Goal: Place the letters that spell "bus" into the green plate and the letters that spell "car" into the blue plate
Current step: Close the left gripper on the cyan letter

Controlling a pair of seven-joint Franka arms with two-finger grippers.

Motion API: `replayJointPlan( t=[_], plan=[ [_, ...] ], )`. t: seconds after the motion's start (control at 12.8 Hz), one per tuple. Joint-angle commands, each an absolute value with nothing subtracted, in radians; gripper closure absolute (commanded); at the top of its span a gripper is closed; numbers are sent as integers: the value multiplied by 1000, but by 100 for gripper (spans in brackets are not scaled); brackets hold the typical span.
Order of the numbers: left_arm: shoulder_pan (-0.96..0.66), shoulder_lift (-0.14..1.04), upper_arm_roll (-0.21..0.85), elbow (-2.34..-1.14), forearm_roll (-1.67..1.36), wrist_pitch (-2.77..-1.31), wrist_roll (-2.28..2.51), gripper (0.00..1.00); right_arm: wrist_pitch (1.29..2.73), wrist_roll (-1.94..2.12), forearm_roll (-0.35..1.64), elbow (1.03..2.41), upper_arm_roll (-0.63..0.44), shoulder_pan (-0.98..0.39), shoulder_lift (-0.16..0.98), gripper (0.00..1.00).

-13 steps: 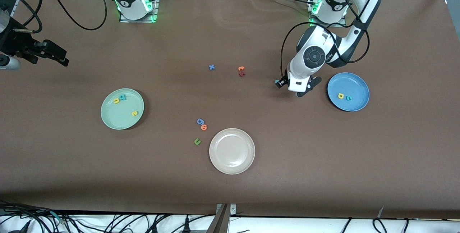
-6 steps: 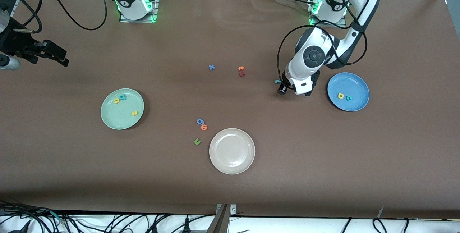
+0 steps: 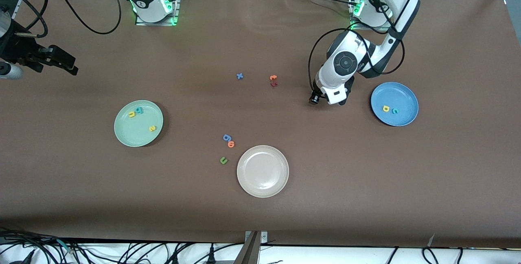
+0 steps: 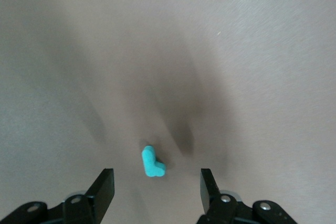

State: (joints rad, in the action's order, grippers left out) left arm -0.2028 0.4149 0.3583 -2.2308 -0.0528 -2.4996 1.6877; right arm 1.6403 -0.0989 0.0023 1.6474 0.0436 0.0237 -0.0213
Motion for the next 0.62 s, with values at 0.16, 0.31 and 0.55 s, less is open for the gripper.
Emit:
replayJointPlan(
  t=[0.16, 0.31, 0.55],
  plan=[
    [-212, 419, 356, -2241, -64, -2510, 1706, 26, 1632, -107, 20, 1634, 57, 40, -18, 0],
    [-212, 425, 356, -2249, -63, -2510, 1706, 27, 1632, -107, 20, 1634, 57, 40, -18, 0],
    [-212, 442, 356, -2250, -22, -2511, 1709, 28, 1632, -106, 20, 1634, 57, 40, -18, 0]
  ],
)
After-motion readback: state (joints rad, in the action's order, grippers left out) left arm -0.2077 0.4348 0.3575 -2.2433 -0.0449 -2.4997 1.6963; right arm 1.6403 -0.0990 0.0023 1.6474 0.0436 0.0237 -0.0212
